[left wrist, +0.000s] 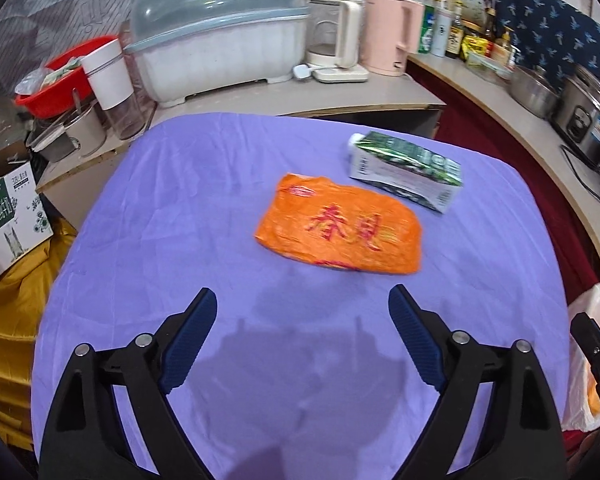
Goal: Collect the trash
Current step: 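Return both tools to the table toward the orange bag and milk carton, then grasp the orange snack bag with the left tool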
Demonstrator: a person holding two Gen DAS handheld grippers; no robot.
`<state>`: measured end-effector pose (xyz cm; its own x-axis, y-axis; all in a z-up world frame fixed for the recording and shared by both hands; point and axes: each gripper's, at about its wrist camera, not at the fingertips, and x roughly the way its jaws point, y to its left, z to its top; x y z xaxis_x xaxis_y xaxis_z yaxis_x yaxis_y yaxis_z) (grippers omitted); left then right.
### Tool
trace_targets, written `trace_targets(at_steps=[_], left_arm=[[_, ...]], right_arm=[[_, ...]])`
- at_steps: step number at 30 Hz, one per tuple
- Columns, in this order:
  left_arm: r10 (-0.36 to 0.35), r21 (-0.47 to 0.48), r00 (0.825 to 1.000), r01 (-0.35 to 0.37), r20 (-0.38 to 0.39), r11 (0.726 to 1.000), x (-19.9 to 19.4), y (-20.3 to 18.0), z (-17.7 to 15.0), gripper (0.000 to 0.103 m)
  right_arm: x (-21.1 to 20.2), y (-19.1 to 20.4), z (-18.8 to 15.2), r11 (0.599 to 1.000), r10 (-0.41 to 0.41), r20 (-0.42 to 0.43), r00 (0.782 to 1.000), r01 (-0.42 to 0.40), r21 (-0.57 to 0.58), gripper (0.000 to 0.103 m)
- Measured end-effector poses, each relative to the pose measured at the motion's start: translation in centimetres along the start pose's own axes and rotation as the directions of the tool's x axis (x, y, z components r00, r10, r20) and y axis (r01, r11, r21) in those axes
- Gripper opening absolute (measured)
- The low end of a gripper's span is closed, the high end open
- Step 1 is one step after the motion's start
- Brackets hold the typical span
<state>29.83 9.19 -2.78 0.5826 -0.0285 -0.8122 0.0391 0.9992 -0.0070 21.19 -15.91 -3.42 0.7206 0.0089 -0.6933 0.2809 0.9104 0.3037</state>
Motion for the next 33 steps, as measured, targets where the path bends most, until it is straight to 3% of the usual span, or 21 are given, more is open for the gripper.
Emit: trace_targets(at_steps=[7, 14, 19, 21, 23, 24, 26, 28, 33], left_arm=[[0.004, -0.019, 1.0, -0.004, -0.029, 1.0, 4.3, 2.4, 1.9, 0.087], [-0.004, 0.0, 0.998, 0.004, -0.067, 1.0, 8.7, 2.5, 3.1, 0.087], [-0.037, -0.001, 0.996, 0.037, -0.084, 0.999, 10.8, 2.2, 3.9, 0.085], [-0.055, 0.005, 0.995, 0.056, -0.085, 0.998, 11.2, 1.9, 4.2, 0.078], [-0.082, 0.01, 0.992, 0.083, -0.091, 0.996, 11.4, 1.5, 4.4, 0.064], [-0.09, 0.016, 0.992, 0.092, -0.088, 0.996, 11.3, 1.1, 4.4, 0.062], [-0.087, 0.036, 0.993, 0.09, -0.082, 0.995, 11.3, 0.4, 4.6, 0.044], [-0.073, 0.053, 0.994, 0.077, -0.079, 0.996, 11.2, -0.3, 4.7, 0.033], [-0.091, 0.049, 0.993, 0.095, -0.074, 0.994, 9.7, -0.5, 5.2, 0.016]], right_arm=[[5.0, 1.9, 1.5, 1.0, 0.029, -0.041, 0.999, -0.029, -0.01, 0.048], [9.6, 3.6, 3.5, 0.997, 0.058, -0.065, 0.996, -0.06, -0.037, 0.048], [12.0, 4.6, 5.1, 0.992, 0.091, -0.056, 0.994, -0.096, -0.082, 0.063], [13.0, 5.0, 5.7, 0.989, 0.095, -0.054, 0.994, -0.101, -0.108, 0.065], [13.6, 5.2, 6.1, 0.986, 0.098, -0.058, 0.993, -0.105, -0.129, 0.067], [13.9, 5.4, 6.2, 0.984, 0.104, -0.064, 0.993, -0.112, -0.139, 0.067], [14.4, 5.7, 6.4, 0.981, 0.116, -0.073, 0.991, -0.126, -0.15, 0.067], [14.9, 5.9, 6.5, 0.979, 0.116, -0.077, 0.99, -0.127, -0.16, 0.067], [15.5, 6.4, 6.5, 0.976, 0.126, -0.088, 0.988, -0.14, -0.165, 0.067]])
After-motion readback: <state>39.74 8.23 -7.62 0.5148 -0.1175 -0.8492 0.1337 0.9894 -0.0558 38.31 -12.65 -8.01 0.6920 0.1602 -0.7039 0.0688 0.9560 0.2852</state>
